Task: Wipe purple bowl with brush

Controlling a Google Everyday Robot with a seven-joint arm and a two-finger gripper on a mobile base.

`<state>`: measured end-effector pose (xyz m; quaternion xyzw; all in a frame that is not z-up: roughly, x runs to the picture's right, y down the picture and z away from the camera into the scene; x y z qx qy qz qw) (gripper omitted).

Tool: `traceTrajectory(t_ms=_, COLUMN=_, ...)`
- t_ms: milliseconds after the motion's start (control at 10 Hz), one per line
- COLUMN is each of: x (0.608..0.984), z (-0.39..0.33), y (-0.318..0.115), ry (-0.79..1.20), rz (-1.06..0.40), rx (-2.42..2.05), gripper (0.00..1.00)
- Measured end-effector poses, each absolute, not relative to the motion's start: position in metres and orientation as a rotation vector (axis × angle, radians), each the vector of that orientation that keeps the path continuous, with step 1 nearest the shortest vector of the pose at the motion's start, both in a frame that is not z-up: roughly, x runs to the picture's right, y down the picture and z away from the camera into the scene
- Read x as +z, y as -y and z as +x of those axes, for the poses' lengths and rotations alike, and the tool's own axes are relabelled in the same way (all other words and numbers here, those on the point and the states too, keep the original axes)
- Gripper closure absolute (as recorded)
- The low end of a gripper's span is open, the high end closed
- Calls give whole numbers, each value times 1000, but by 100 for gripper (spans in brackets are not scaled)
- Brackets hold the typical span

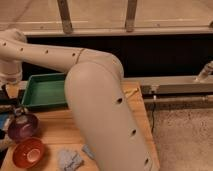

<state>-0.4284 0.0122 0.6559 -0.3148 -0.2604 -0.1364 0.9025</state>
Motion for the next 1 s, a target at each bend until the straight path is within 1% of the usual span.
traceTrajectory(t_ms=400, x=656, z=-447, y=-38, ry=579, rz=-717, rx=-297, gripper=100)
traceTrajectory(t_ms=1000, x=665, z=-440, y=-69, ry=565, rz=-809, rx=-249, gripper=100)
